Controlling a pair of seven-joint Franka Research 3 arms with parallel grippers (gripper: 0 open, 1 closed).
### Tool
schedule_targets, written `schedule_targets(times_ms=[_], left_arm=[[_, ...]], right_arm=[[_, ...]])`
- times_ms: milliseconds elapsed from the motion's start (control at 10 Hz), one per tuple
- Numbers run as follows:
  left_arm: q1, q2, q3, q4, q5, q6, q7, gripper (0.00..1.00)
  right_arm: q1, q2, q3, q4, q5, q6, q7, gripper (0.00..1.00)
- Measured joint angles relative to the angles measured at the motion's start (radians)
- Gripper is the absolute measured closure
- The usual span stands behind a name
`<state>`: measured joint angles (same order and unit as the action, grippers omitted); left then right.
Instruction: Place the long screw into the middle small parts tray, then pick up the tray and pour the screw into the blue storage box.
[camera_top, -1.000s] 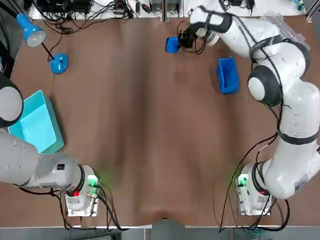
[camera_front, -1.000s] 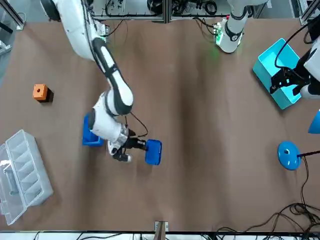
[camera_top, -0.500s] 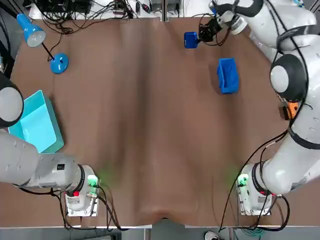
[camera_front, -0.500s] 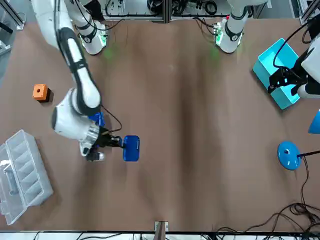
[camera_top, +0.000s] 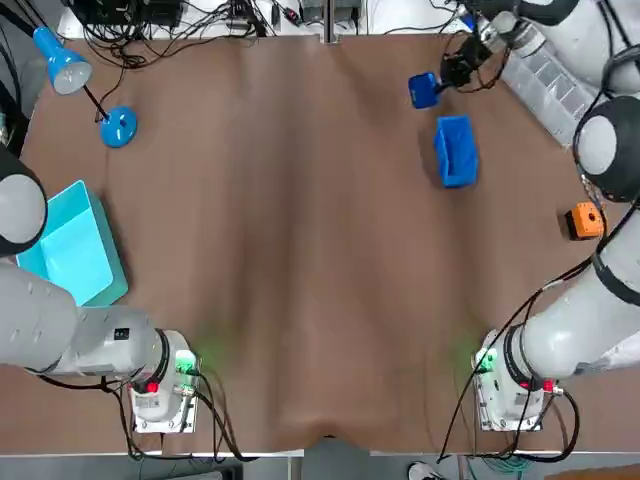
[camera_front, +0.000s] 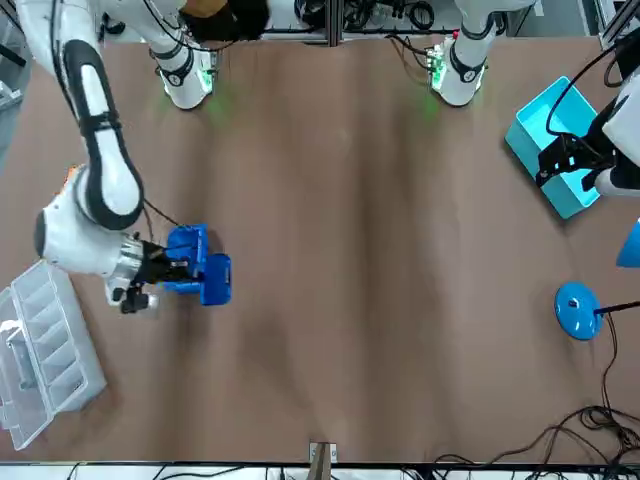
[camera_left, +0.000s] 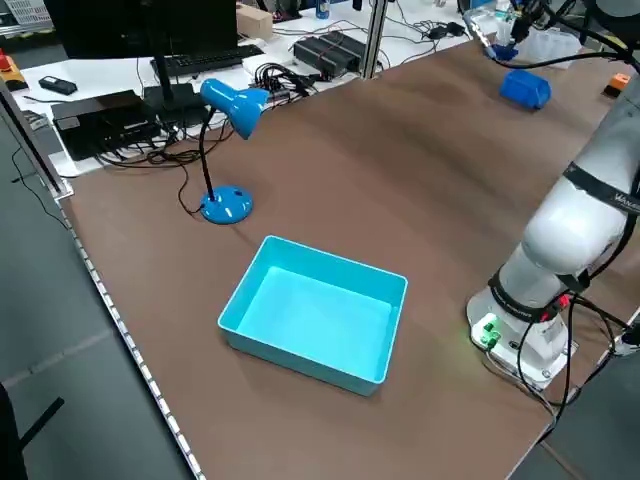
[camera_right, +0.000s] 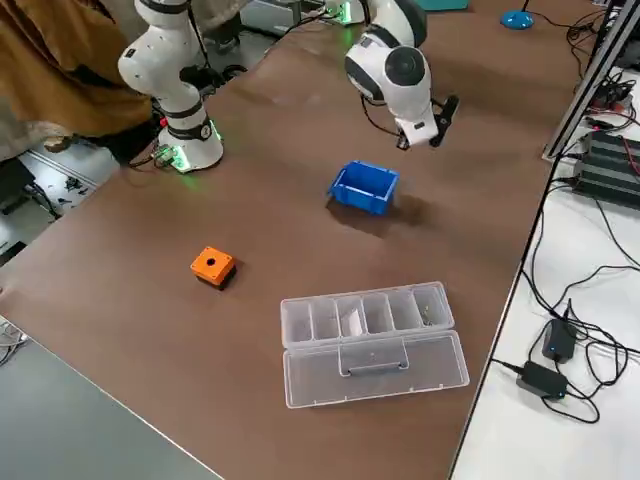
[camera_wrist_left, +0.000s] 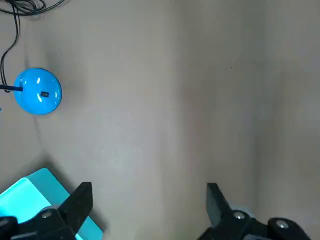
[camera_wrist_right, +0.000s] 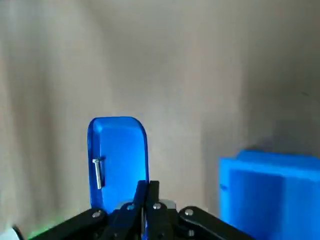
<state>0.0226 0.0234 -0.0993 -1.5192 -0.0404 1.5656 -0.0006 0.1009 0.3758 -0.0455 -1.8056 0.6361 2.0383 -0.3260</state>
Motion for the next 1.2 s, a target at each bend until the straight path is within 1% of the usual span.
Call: schedule_targets(times_ms=[100, 300, 600, 900, 1200], left_arm=[[0.000, 0.000, 0.000, 0.000, 0.000, 0.000, 0.000, 0.00], [0.000, 0.000, 0.000, 0.000, 0.000, 0.000, 0.000, 0.00], [0.000, 0.000, 0.000, 0.000, 0.000, 0.000, 0.000, 0.00], [0.000, 0.004, 0.000, 0.000, 0.000, 0.000, 0.000, 0.00], [0.000, 0.006, 0.000, 0.000, 0.000, 0.000, 0.000, 0.00]], right_arm=[[-0.022, -0.016, 0.000, -0.001, -0.052, -0.036, -0.002, 0.97], [-0.046, -0.031, 0.000, -0.007, -0.158, -0.061, -0.003, 0.97], [-0.079, -0.031, 0.000, -0.033, -0.250, -0.094, -0.005, 0.97], [-0.093, -0.031, 0.001, -0.039, -0.307, -0.096, -0.009, 0.97], [-0.092, -0.031, 0.011, -0.039, -0.427, -0.095, -0.011, 0.97]])
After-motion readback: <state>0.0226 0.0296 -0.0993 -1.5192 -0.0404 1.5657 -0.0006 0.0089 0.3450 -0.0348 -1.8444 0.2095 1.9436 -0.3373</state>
